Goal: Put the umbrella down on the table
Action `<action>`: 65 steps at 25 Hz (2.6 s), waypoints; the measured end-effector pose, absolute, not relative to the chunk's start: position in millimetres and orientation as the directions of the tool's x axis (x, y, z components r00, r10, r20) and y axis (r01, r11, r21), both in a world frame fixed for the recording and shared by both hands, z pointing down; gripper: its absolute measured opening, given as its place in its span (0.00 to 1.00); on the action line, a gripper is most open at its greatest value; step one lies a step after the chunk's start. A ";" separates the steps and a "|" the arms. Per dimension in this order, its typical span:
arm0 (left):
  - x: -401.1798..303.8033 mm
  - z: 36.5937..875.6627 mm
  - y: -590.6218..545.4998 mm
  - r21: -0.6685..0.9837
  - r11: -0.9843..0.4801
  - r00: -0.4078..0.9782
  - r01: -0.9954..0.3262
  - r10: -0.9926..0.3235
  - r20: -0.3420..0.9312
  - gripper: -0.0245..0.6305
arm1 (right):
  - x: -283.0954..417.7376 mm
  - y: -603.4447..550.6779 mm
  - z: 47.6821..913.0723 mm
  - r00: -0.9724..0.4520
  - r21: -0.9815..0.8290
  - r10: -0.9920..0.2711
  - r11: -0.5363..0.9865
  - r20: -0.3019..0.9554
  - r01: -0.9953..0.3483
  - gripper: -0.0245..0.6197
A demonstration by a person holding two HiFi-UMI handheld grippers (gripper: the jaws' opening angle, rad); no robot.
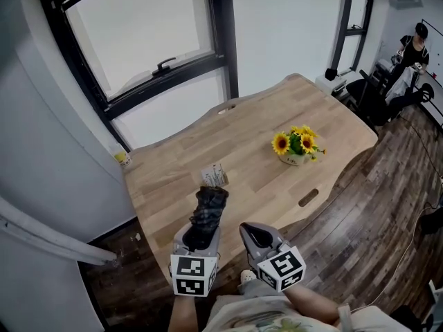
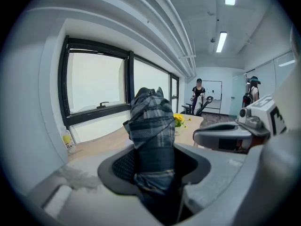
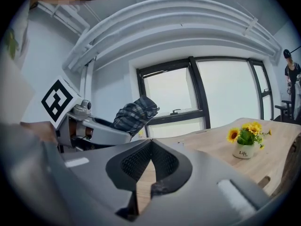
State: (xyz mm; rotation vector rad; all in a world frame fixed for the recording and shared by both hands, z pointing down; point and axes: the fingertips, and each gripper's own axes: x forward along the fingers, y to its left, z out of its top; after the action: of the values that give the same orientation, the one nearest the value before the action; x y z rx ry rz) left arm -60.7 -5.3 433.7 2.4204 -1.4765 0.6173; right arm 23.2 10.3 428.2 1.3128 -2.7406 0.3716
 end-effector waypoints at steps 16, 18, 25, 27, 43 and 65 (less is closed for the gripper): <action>-61.8 453.5 -22.8 -0.010 -0.419 0.355 -0.908 -0.781 0.513 0.36 | 23.2 -12.5 439.4 -0.672 -0.195 -0.716 0.644 0.190 -0.740 0.04; -63.5 455.6 -27.2 -0.009 -0.416 0.351 -0.909 -0.780 0.518 0.36 | 20.3 -15.9 441.8 -0.678 -0.198 -0.708 0.649 0.196 -0.735 0.04; -66.0 463.3 -45.1 0.010 -0.427 0.366 -0.904 -0.763 0.533 0.36 | 12.7 -35.3 445.3 -0.686 -0.198 -0.698 0.657 0.208 -0.728 0.04; -65.7 465.9 -51.7 0.011 -0.434 0.371 -0.901 -0.757 0.539 0.36 | 11.2 -43.1 445.8 -0.686 -0.197 -0.698 0.657 0.207 -0.728 0.04; -65.7 496.5 -92.7 0.032 -0.458 0.385 -0.888 -0.705 0.595 0.36 | 17.4 -88.4 463.6 -0.659 -0.218 -0.710 0.622 0.248 -0.752 0.04; -66.9 529.8 -107.0 0.061 -0.480 0.396 -0.875 -0.637 0.661 0.36 | 18.3 -119.3 482.9 -0.646 -0.239 -0.707 0.601 0.286 -0.763 0.04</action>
State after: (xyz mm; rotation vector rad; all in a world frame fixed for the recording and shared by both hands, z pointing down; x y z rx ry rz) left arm -66.9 -107.0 529.8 2.2580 -1.3017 0.8084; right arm 18.3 -119.3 482.9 1.2333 -2.6633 0.5135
